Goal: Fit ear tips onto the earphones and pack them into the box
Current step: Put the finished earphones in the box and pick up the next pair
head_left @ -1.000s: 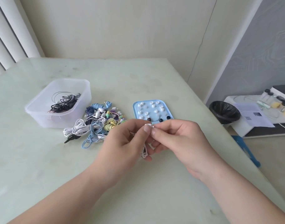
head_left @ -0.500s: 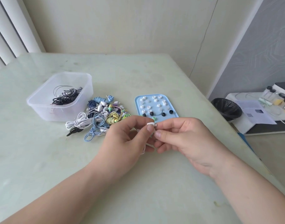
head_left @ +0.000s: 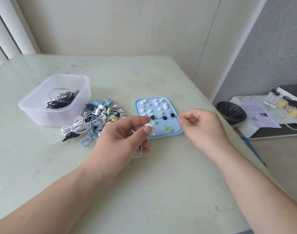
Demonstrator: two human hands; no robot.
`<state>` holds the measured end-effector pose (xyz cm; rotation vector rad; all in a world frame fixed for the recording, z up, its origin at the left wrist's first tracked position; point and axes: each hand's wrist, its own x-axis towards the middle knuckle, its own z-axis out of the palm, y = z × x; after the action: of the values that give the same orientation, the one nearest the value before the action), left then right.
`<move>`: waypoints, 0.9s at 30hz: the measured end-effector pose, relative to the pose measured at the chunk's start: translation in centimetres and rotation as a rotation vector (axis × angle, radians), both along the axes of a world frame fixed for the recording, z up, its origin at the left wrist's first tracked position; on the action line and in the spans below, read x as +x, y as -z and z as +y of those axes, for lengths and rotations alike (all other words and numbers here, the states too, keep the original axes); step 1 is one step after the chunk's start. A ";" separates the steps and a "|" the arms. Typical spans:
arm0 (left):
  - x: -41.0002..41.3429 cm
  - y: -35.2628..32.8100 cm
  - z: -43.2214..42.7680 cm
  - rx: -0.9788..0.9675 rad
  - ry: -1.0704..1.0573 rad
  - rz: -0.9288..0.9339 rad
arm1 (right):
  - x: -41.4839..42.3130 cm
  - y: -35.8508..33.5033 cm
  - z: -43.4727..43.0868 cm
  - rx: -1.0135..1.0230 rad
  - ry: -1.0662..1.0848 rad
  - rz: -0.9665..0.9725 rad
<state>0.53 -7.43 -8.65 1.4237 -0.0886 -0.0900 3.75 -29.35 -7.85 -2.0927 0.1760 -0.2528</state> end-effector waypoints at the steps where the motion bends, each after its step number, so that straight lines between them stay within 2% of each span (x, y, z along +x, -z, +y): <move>1: 0.0 0.0 0.0 0.003 0.000 -0.001 | 0.1 0.2 0.0 -0.020 -0.019 0.014; 8: 0.3 0.0 0.2 -0.025 0.005 0.039 | 1.1 0.1 0.2 -0.026 -0.027 -0.018; 14: 0.6 -0.2 0.5 -0.074 0.038 0.079 | 4.0 -1.0 1.1 -0.190 -0.018 -0.028; 20: 0.6 -0.1 0.6 -0.103 0.043 0.092 | 7.0 -1.5 1.4 -0.389 -0.075 0.143; 27: 0.6 0.1 0.2 -0.156 0.024 0.070 | 7.1 -1.2 1.2 -0.412 -0.104 0.164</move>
<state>1.13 -7.25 -8.71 1.2623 -0.0537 -0.1495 10.90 -28.16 -6.64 -2.5255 0.1187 -0.0545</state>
